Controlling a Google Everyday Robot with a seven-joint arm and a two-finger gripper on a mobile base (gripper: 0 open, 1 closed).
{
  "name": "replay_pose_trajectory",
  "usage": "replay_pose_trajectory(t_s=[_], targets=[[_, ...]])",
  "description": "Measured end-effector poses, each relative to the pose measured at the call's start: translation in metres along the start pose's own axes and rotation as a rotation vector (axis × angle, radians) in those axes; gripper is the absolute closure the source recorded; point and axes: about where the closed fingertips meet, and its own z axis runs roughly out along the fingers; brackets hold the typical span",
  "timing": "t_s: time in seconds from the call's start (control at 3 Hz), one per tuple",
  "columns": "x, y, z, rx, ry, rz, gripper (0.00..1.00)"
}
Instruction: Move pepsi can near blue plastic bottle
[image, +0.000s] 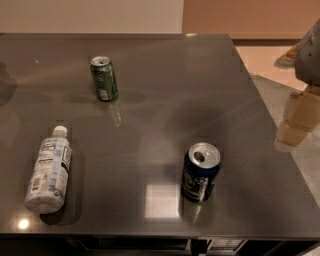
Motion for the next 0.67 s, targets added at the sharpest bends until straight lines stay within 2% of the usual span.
replay_pose_trajectory(t_s=[0.33, 0.67], targets=[[0.0, 0.0, 0.0, 0.0, 0.0, 0.0, 0.0], [-0.01, 0.0077, 0.0043, -0.055, -0.037, -0.041, 0.0]])
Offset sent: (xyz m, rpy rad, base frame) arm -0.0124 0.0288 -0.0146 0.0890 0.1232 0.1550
